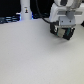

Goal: Open the kcup holder, insert the kcup into the holder, and close the kcup holder

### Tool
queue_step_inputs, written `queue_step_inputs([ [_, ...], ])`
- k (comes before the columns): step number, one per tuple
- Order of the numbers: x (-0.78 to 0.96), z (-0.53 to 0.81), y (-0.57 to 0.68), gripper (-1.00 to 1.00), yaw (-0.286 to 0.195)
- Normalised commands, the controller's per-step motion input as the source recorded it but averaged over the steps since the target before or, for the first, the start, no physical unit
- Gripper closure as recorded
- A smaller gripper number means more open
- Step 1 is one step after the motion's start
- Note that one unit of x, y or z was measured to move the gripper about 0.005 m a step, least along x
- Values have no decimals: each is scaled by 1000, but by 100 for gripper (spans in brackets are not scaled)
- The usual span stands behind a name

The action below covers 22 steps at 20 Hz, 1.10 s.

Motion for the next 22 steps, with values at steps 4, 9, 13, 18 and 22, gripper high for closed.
queue_step_inputs([
  [4, -605, 10, 508, -100, 84],
  [9, -613, 13, 482, -100, 88],
  [13, -477, 232, 438, -100, 92],
  [18, -92, 821, 361, -100, 80],
  [22, -17, 535, 145, -100, -3],
])
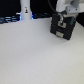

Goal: Open the kcup holder, insert the kcup into the holder, and close the kcup holder

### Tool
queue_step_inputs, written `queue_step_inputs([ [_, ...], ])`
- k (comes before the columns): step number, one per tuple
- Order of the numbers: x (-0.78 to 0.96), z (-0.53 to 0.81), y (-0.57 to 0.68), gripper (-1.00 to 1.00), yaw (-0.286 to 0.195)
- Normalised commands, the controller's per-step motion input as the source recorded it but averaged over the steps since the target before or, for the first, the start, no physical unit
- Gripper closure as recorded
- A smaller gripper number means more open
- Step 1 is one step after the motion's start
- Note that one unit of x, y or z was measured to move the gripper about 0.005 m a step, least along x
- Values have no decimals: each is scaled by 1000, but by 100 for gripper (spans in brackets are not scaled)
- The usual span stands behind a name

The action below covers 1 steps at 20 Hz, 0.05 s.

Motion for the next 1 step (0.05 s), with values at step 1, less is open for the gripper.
queue_step_inputs([
  [1, 19, 2, -2, -100, 2],
])
